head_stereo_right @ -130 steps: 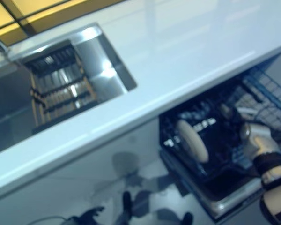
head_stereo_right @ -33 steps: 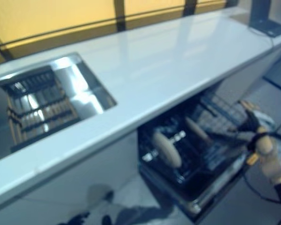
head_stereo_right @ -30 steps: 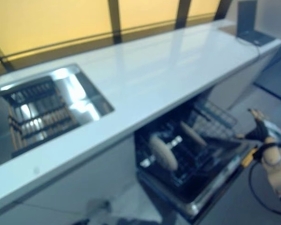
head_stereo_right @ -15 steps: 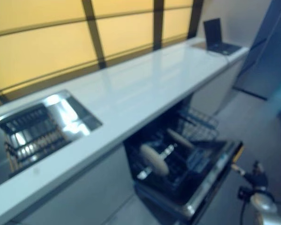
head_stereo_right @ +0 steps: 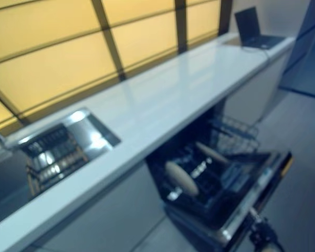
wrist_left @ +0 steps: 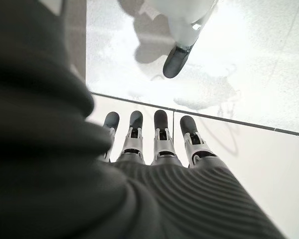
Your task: Take plates into dishwasher
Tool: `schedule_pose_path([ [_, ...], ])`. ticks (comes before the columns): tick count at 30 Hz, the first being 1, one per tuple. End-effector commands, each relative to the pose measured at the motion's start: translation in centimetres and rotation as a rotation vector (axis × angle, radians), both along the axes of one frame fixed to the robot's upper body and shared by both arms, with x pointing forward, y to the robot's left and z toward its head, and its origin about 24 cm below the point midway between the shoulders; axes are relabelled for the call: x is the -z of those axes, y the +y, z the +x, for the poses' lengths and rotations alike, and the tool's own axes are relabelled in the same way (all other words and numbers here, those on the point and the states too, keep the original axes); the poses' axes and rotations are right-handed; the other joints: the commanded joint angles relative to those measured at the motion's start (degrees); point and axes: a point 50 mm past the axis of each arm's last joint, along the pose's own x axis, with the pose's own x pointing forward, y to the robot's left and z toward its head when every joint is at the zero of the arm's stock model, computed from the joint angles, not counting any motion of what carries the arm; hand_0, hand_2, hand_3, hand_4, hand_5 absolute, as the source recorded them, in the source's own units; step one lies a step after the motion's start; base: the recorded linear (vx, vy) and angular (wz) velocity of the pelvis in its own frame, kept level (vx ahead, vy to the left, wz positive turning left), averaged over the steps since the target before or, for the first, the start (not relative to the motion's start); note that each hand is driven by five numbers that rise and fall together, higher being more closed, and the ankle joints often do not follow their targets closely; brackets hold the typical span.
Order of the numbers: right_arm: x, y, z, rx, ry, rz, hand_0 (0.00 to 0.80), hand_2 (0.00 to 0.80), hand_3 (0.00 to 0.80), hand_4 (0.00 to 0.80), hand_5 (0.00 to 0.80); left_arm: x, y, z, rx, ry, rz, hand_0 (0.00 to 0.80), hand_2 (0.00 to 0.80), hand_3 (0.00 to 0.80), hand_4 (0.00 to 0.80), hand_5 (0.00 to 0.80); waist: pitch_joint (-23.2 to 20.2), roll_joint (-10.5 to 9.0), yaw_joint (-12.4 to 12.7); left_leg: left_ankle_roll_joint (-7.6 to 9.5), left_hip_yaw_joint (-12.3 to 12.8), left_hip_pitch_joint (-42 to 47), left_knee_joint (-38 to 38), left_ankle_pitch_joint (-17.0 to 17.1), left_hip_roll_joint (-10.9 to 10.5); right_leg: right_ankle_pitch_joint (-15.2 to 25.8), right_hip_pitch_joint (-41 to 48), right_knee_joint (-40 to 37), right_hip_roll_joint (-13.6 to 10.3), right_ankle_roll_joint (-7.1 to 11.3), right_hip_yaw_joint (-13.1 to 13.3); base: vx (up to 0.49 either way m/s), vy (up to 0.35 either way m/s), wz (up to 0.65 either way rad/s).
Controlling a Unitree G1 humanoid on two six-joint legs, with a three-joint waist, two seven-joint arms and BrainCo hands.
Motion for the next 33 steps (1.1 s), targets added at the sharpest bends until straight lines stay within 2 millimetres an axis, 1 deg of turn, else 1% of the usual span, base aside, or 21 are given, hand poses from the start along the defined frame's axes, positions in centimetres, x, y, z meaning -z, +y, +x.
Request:
schedule_pose_path([
  [1, -2.8, 1.2, 4.1, -0.034, -0.151, -0.008, 0.000, 0.000, 0.000, 0.000, 0.000, -1.8, -0.5, 4.1, 0.038, -0.100, -0.007, 0.000, 0.000, 0.000, 0.000, 0.000, 3.22, -2.32, 1.09, 0.66, -0.90, -3.30, -0.05, -3.31, -4.15, -5.64, 0.47, 4.03, 0.50, -2.53, -1.42, -0.046, 0.044, 0.05],
  [3, -3.0, 1.9, 4.9, -0.082, -0.140, -0.033, 0.000, 0.000, 0.000, 0.000, 0.000, -2.0, -1.0, 4.6, 0.053, -0.108, -0.017, 0.000, 0.000, 0.000, 0.000, 0.000, 4.03, -1.40, 1.30, 0.69, -1.56, -3.67, -0.08, -3.30, -4.61, -5.48, -0.39, 4.21, 0.37, -2.61, -1.50, -0.043, 0.049, 0.06],
  [6, -3.4, 3.1, 6.0, -0.169, -0.143, -0.084, 0.000, 0.000, 0.000, 0.000, 0.000, -2.1, -1.3, 4.8, 0.064, -0.109, -0.022, 0.000, 0.000, 0.000, 0.000, 0.000, 4.87, -0.67, 1.42, 0.79, -2.13, -3.71, -0.09, -3.46, -5.08, -5.19, -1.21, 4.25, 0.40, -2.78, -1.43, -0.017, 0.043, 0.02],
  [9, -3.9, 4.8, 7.0, -0.282, -0.152, -0.147, 0.000, 0.000, 0.000, 0.000, 0.000, -2.1, -1.5, 4.9, 0.068, -0.108, -0.023, 0.000, 0.000, 0.000, 0.000, 0.000, 5.40, -0.48, 1.43, 0.86, -2.40, -3.68, -0.09, -3.56, -5.30, -4.80, -1.99, 4.11, 0.57, -2.94, -1.33, -0.001, 0.011, 0.00],
  [12, -5.1, 6.7, 8.2, -0.400, -0.193, -0.203, 0.000, 0.000, 0.000, 0.000, 0.000, -2.3, -1.5, 5.1, 0.065, -0.110, -0.021, 0.000, 0.000, 0.000, 0.000, 0.000, 5.90, -0.71, 1.50, 0.83, -2.41, -3.58, -0.09, -3.58, -5.33, -4.36, -2.54, 3.87, 0.79, -3.02, -1.53, 0.000, 0.000, 0.00],
  [13, -6.1, 8.0, 9.1, -0.445, -0.226, -0.222, 0.000, 0.000, 0.000, 0.000, 0.000, -2.4, -1.4, 5.3, 0.064, -0.113, -0.016, 0.000, 0.000, 0.000, 0.000, 0.000, 6.17, -1.04, 1.61, 0.83, -2.40, -3.59, -0.09, -3.57, -5.30, -4.11, -2.94, 3.86, 0.92, -3.00, -1.66, 0.000, 0.000, 0.00],
  [14, -6.5, 8.4, 9.3, -0.462, -0.241, -0.230, 0.000, 0.000, 0.000, 0.000, 0.000, -2.4, -1.3, 5.4, 0.064, -0.114, -0.014, 0.000, 0.000, 0.000, 0.000, 0.000, 6.25, -1.16, 1.65, 0.82, -2.38, -3.59, -0.09, -3.56, -5.27, -4.02, -3.06, 3.86, 0.96, -2.99, -1.74, -0.042, -0.032, -0.06],
  [15, -7.7, 9.8, 10.1, -0.518, -0.286, -0.254, 0.000, 0.000, 0.000, 0.000, 0.000, -2.6, -1.3, 5.6, 0.063, -0.117, -0.010, 0.000, 0.000, 0.000, 0.000, 0.000, 6.48, -1.61, 1.74, 0.76, -2.25, -3.54, -0.09, -3.52, -5.09, -3.77, -3.42, 3.86, 1.05, -2.98, -2.06, -0.034, -0.029, -0.06],
  [16, -8.1, 10.2, 10.3, -0.536, -0.300, -0.262, 0.000, 0.000, 0.000, 0.000, 0.000, -2.6, -1.3, 5.7, 0.063, -0.117, -0.010, 0.000, 0.000, 0.000, 0.000, 0.000, 6.54, -1.72, 1.76, 0.75, -2.22, -3.52, -0.09, -3.52, -5.04, -3.72, -3.50, 3.87, 1.08, -2.98, -2.13, -0.038, -0.035, -0.10],
  [18, -9.7, 11.7, 11.1, -0.581, -0.361, -0.270, 0.000, 0.000, 0.000, 0.000, 0.000, -2.8, -1.3, 6.1, 0.062, -0.120, -0.007, 0.000, 0.000, 0.000, 0.000, 0.000, 6.70, -2.22, 1.88, 0.70, -2.15, -3.40, -0.09, -3.52, -4.85, -3.57, -3.78, 3.92, 1.26, -3.02, -2.38, -0.025, -0.031, -0.07],
  [20, -12.0, 13.6, 12.0, -0.621, -0.453, -0.266, 0.000, 0.000, 0.000, 0.000, 0.000, -3.0, -1.4, 6.4, 0.062, -0.123, -0.006, 0.000, 0.000, 0.000, 0.000, 0.000, 6.91, -2.77, 2.14, 0.63, -1.94, -3.13, -0.09, -3.55, -4.50, -3.45, -4.03, 4.02, 1.42, -3.03, -2.80, -0.024, -0.030, -0.08],
  [21, -12.6, 14.0, 12.2, -0.632, -0.481, -0.263, 0.000, 0.000, 0.000, 0.000, 0.000, -3.0, -1.4, 6.4, 0.062, -0.122, -0.006, 0.000, 0.000, 0.000, 0.000, 0.000, 6.93, -2.92, 2.20, 0.63, -1.87, -3.04, -0.09, -3.57, -4.45, -3.44, -4.07, 4.05, 1.48, -3.05, -2.88, -0.020, -0.031, -0.18],
  [22, -14.1, 15.2, 12.7, -0.653, -0.545, -0.254, 0.000, 0.000, 0.000, 0.000, 0.000, -3.0, -1.5, 6.6, 0.060, -0.120, -0.001, 0.000, 0.000, 0.000, 0.000, 0.000, 6.88, -3.45, 2.40, 0.57, -1.64, -2.84, -0.09, -3.56, -4.16, -3.38, -4.14, 4.15, 1.63, -3.02, -3.13, -0.013, -0.028, -0.18],
  [24, -15.1, 15.9, 13.0, -0.667, -0.589, -0.250, 0.000, 0.000, 0.000, 0.000, 0.000, -3.1, -1.5, 6.8, 0.063, -0.119, 0.002, 0.000, 0.000, 0.000, 0.000, 0.000, 6.80, -3.75, 2.60, 0.56, -1.53, -2.73, -0.09, -3.55, -3.99, -3.27, -4.14, 4.07, 1.69, -2.99, -3.36, -0.015, -0.034, -0.12],
  [25, -16.2, 16.6, 13.2, -0.681, -0.629, -0.246, 0.000, 0.000, 0.000, 0.000, 0.000, -3.1, -1.5, 6.9, 0.068, -0.118, 0.009, 0.000, 0.000, 0.000, 0.000, 0.000, 6.68, -4.08, 2.86, 0.51, -1.45, -2.60, -0.09, -3.55, -3.80, -3.19, -4.16, 4.08, 1.74, -2.93, -3.59, -0.022, -0.038, -0.06],
  [28, -18.3, 17.9, 13.5, -0.716, -0.710, -0.252, 0.000, 0.000, 0.000, 0.000, 0.000, -3.2, -1.3, 7.0, 0.067, -0.116, 0.017, 0.000, 0.000, 0.000, 0.000, 0.000, 6.34, -4.75, 3.42, 0.54, -1.13, -2.04, -0.09, -3.72, -3.47, -2.94, -4.02, 3.92, 1.73, -2.83, -4.32, -0.017, -0.022, -0.01],
  [29, -18.4, 18.0, 13.5, -0.720, -0.716, -0.253, 0.000, 0.000, 0.000, 0.000, 0.000, -3.2, -1.3, 7.0, 0.067, -0.116, 0.017, 0.000, 0.000, 0.000, 0.000, 0.000, 6.32, -4.81, 3.46, 0.54, -1.08, -1.95, -0.09, -3.75, -3.44, -2.92, -3.97, 3.90, 1.72, -2.82, -4.40, -0.013, -0.023, -0.04],
  [30, -19.1, 18.4, 13.5, -0.740, -0.742, -0.260, 0.000, 0.000, 0.000, 0.000, 0.000, -3.1, -1.2, 6.9, 0.062, -0.113, 0.019, 0.000, 0.000, 0.000, 0.000, 0.000, 6.08, -5.05, 3.62, 0.50, -0.87, -1.61, -0.09, -3.84, -3.29, -2.83, -3.81, 3.77, 1.69, -2.78, -4.67, -0.001, -0.013, -0.05],
  [33, -20.0, 19.1, 13.5, -0.781, -0.782, -0.268, 0.000, 0.000, 0.000, 0.000, 0.000, -2.9, -1.1, 6.5, 0.061, -0.098, 0.025, 0.000, 0.000, 0.000, 0.000, 0.000, 5.49, -5.43, 3.92, 0.50, -0.44, -0.73, -0.09, -4.04, -3.10, -2.80, -3.20, 3.61, 1.60, -2.76, -5.16, 0.013, -0.007, -0.11],
])
